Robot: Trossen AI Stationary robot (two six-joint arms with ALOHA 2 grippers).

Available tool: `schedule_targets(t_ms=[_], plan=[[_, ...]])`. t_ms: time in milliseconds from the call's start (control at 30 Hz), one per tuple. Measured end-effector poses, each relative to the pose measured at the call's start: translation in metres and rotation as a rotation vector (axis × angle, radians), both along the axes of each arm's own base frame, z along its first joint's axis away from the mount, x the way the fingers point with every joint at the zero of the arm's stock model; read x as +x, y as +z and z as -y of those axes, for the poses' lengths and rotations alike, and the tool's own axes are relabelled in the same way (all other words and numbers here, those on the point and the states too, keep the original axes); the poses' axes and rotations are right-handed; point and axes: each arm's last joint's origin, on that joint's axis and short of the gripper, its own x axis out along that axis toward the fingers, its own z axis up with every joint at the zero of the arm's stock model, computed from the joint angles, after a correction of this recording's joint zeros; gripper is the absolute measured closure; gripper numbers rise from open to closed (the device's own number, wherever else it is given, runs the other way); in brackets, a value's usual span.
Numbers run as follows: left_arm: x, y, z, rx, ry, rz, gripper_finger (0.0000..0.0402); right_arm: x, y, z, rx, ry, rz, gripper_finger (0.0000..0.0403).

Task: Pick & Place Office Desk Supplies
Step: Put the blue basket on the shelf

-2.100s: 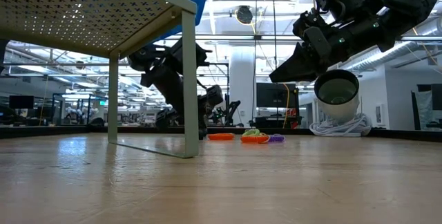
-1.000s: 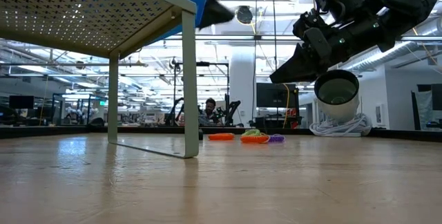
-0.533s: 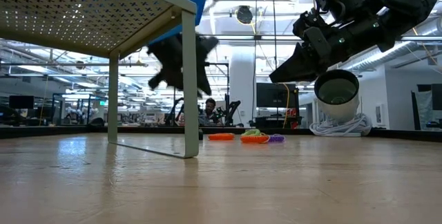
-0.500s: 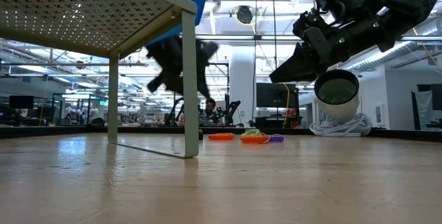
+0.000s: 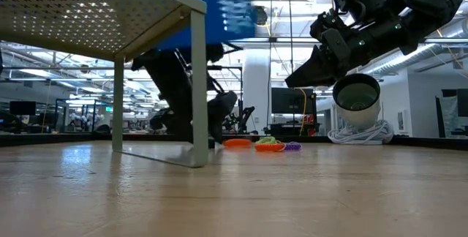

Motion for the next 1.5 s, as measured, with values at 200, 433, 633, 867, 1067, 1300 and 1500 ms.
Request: schedule_targets(t_ms=[200,433,633,867,1067,1300,1500], plan=[[0.0,-0.007,-0.001,0.034,0.018,-0.023,0.0158,0.0,0.0,0.001,0.0,-0.005,-0.001,0.0275],[0.0,-0.007,-0.002,0.045,0.0,-0.03,0.0198,-0.001,-0.001,0.001,0.001,-0.006,-0.008,0.0275],[0.001,-0.007,-0.002,0.026,0.015,-0.014,0.0258,-0.001,-0.001,0.001,0.001,-0.006,-0.007,0.0275],[0.0,0.008,-0.001,0.04,-0.073,-0.005,0.0372,-0.001,-0.001,0.001,0.001,-0.006,-0.007,0.0275],[-0.004,0.059,0.005,0.029,-0.244,0.124,0.0379,-0.001,-0.001,0.001,0.001,-0.006,-0.007,0.0275],[-0.027,0.138,0.031,0.126,-0.432,0.342,0.0394,-0.001,-0.001,0.001,0.001,-0.006,-0.007,0.0275],[-0.059,0.192,0.068,0.172,-0.695,0.513,0.0379,-0.001,-0.001,0.001,0.001,-0.006,-0.007,0.0275]])
